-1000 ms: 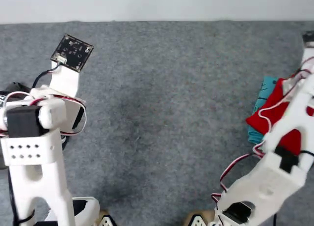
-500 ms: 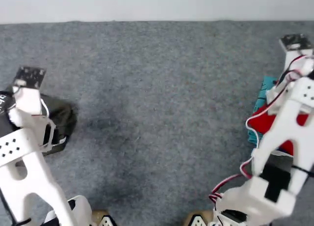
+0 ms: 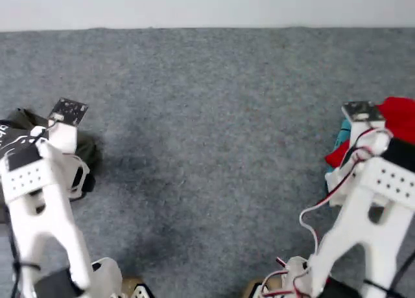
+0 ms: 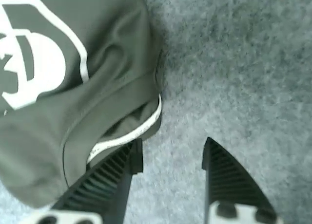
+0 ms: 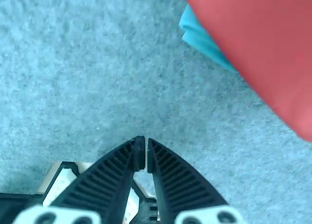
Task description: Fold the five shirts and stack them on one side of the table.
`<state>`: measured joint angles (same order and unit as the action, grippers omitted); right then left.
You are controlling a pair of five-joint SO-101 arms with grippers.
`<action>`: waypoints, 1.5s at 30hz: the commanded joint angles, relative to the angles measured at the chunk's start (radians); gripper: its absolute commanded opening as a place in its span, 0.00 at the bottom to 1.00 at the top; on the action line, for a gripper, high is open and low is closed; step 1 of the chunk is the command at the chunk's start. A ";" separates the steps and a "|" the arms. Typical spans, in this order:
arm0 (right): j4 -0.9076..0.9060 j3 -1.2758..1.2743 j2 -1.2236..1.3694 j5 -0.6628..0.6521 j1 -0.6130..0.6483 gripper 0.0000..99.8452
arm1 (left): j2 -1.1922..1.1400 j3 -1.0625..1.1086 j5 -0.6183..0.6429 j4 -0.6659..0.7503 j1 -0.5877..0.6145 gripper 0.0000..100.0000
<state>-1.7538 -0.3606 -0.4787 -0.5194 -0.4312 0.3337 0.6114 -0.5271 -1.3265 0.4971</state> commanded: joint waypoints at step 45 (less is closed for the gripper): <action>-0.041 -0.264 -0.452 -0.014 -0.194 0.01 | -0.456 -1.145 0.249 -0.265 -0.842 0.01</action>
<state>-1.7538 -0.6168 -0.9160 -0.5209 -0.6137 -0.1941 -0.4273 -0.2846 -1.5413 -0.2240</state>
